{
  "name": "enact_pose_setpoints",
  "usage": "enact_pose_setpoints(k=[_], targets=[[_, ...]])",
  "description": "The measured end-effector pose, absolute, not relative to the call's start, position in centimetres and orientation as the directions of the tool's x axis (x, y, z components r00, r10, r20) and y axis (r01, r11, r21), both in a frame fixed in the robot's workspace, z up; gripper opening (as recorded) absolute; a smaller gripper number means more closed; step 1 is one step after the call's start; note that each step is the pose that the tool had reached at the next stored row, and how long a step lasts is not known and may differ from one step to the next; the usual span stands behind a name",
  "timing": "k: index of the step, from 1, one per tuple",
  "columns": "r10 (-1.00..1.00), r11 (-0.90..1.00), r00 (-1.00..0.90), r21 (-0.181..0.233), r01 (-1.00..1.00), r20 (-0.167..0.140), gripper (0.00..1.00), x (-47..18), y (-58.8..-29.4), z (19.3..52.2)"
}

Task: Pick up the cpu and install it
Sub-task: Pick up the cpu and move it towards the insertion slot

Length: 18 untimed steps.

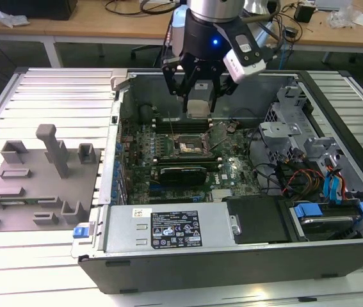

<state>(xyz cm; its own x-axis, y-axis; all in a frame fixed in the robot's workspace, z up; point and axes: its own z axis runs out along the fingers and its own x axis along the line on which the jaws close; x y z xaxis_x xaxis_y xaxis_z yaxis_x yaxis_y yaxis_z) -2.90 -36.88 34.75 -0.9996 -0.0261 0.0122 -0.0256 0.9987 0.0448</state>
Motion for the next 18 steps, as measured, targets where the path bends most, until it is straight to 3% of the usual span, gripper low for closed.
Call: enact_pose_setpoints(k=[18], targets=[[-0.041, 0.998, -0.999, 0.044, -0.042, -0.008, 0.55, -3.0, -35.7, 31.8]])
